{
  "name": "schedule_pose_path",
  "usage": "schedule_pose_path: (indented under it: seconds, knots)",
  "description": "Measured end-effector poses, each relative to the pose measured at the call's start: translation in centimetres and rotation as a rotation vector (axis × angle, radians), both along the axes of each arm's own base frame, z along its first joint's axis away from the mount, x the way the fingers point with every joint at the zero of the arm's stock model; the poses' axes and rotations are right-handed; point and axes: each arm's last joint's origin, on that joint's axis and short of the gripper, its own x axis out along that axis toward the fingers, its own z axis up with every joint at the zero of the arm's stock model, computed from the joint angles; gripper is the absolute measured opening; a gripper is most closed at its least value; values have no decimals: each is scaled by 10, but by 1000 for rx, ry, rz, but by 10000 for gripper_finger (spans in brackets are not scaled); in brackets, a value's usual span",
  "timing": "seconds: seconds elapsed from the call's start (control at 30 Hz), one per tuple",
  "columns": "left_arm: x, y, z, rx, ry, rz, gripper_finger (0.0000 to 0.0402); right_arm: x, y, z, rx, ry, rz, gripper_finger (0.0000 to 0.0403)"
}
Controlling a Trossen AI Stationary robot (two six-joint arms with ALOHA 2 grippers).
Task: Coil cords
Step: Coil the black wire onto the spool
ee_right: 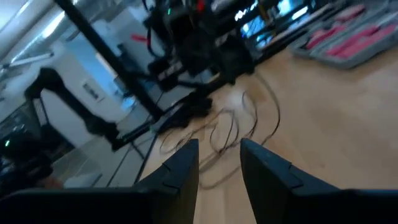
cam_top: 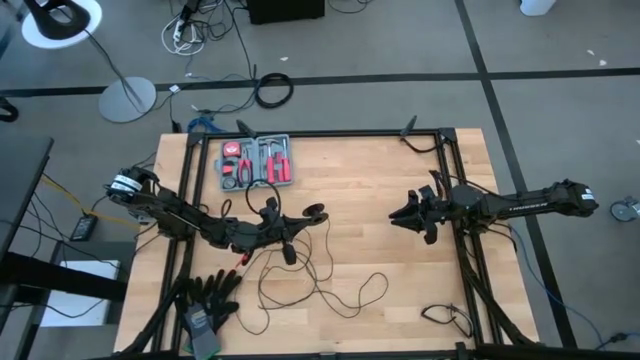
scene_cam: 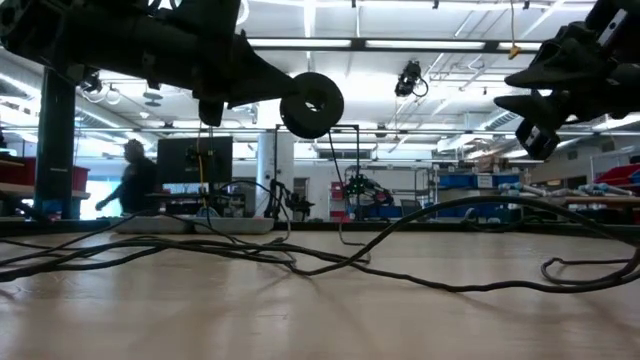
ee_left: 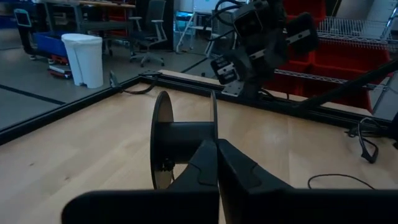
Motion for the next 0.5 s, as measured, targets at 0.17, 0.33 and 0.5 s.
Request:
schedule_pose_path:
  seconds: [0.17, 0.33, 0.5]
  knots:
    - [0, 0, 0, 0, 0, 1, 0, 0, 0, 6, 0, -66, -13, 118]
    - [0, 0, 0, 1, 0, 2, 0, 0, -1, 10, 0, -106, -41, 118]
    - [0, 0, 0, 0, -1, 3, 0, 2, -3, 7, 7, -72, -128, 111]
